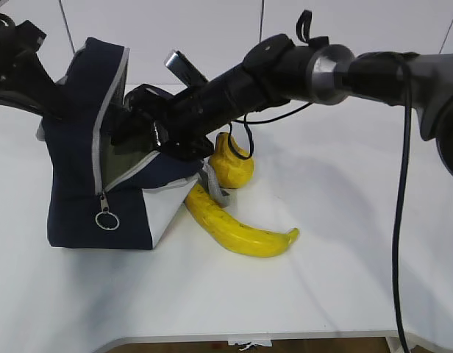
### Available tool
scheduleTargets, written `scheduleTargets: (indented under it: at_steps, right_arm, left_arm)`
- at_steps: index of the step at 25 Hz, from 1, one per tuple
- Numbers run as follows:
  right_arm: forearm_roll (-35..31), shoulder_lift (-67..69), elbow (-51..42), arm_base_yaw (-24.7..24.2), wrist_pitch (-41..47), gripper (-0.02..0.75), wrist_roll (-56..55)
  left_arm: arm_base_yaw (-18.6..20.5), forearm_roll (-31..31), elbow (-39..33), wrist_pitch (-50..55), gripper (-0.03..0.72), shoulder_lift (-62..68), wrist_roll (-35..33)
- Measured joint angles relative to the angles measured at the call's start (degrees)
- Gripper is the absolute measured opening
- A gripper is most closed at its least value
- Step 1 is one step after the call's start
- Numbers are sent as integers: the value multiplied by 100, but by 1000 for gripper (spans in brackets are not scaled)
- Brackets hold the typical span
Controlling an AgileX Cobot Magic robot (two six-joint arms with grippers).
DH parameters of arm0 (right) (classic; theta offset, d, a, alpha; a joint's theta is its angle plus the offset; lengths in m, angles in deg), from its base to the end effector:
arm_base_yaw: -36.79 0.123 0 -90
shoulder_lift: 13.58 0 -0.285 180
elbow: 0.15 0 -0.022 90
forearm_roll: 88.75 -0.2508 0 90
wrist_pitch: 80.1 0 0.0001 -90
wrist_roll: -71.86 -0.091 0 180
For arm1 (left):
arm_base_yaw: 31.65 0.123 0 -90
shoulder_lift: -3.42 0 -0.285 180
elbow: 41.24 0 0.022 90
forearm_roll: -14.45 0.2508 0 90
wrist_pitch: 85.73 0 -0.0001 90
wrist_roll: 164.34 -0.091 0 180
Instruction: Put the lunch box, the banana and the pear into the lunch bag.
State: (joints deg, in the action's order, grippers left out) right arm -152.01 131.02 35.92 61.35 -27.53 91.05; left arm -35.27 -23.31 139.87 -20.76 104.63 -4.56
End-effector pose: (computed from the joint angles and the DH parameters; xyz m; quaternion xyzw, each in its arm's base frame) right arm 0.4453 0.2745 0.1808 -0.0846 0.8711 0.4692 0.1179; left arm 0.3287 -0.0714 0.3093 0.0982 0.9381 -0.2875 0.1662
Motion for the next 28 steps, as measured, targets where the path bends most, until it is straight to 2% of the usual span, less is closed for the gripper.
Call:
scheduleTargets:
  at_steps: [7,10,15,23,28]
  right_arm:
    - [2036,0,1512,-14,1176,582,-1074]
    - [2517,0,2173,-20,1659,583,-1338]
    - [3093,0,2906,-20,1808,583,-1773]
    - [3288,-105,2800,-20,1866,569,-1920]
    - [3986,-822,1969,-9,1878,566,-1920]
  left_arm:
    - [0,79,0,14,-6,0,-12]
    - [0,100,0,14,-6,0,-21]
    - [0,130,0,-32,-6,0,-21]
    - [0,235,0,-68,-6,0,-21]
    - [0,350,0,-68,-6,0,-21]
